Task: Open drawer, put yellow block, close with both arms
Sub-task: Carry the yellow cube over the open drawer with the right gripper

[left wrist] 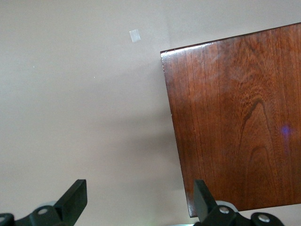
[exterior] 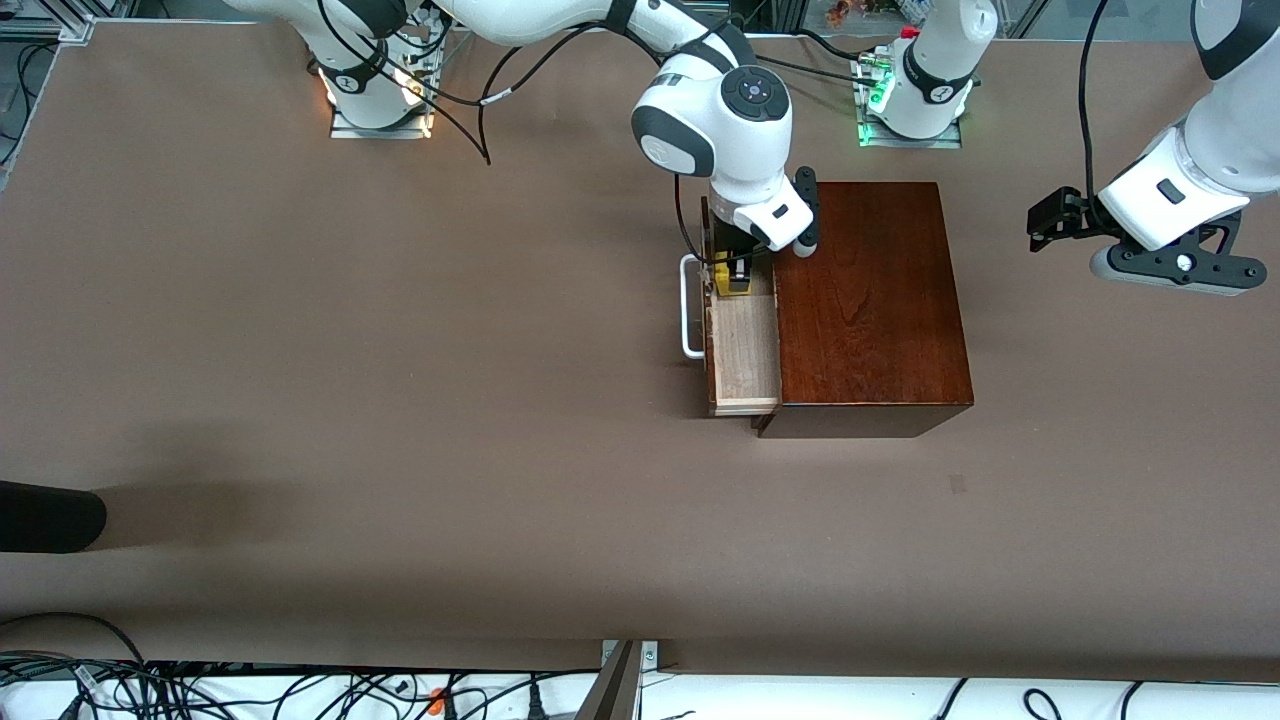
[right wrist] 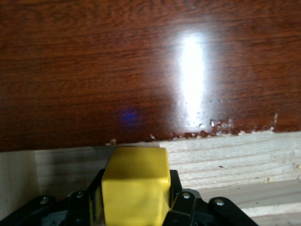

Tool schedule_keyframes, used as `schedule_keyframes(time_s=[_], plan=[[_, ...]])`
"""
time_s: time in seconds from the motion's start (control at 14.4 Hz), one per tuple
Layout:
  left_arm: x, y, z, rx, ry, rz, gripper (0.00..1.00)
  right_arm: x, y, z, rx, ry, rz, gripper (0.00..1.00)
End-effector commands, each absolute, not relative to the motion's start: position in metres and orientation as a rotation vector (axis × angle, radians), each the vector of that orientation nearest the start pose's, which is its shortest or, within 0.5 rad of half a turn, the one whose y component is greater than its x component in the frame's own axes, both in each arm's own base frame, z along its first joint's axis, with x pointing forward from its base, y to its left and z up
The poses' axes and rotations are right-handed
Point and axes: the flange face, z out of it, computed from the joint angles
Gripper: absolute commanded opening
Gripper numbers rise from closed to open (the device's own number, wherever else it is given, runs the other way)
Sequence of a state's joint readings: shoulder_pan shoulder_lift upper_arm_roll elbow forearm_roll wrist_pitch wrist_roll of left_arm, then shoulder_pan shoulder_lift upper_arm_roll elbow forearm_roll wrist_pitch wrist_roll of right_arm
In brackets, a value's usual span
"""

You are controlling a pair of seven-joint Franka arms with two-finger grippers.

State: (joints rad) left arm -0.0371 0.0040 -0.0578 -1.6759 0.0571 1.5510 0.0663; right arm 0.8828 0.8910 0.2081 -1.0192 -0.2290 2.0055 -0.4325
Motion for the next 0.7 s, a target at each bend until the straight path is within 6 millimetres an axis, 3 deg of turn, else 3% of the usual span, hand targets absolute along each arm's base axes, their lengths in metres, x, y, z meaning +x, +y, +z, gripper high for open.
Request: schedule_keyframes(time_s=[0.0, 0.07, 0.14, 0.21, 0.42, 0.63], plan=[[0.538, -0.048, 0.574, -3.091, 0.289, 0.203, 1.00, 0.428, 0.665, 0.325, -2.291, -2.199, -0.226, 0.14], [0.538, -0.048, 0.574, -3.091, 0.289, 0.207, 1.00, 0.429, 0.665, 0.326, -2.293, -2.200, -0.232, 0.31], [0.538, -0.048, 0.574, -3.091, 0.289, 0.207, 1.00, 0.432, 0.663, 0.327, -2.300, -2.199, -0.235, 0.42], [0.538, -0.048, 0.574, -3.091, 0.289, 0.210, 1.00, 0.434, 0.662, 0.329, -2.304, -2.200, -0.239, 0.99], [0.538, -0.048, 0.574, -3.091, 0.289, 0.210, 1.00, 0.438, 0.656, 0.340, -2.323, -2.188, -0.222, 1.00], [0.537, -0.048, 0.574, -3.090, 0.291, 0.217, 1.00, 0.454, 0.637, 0.401, -2.348, -2.095, -0.268, 1.00]])
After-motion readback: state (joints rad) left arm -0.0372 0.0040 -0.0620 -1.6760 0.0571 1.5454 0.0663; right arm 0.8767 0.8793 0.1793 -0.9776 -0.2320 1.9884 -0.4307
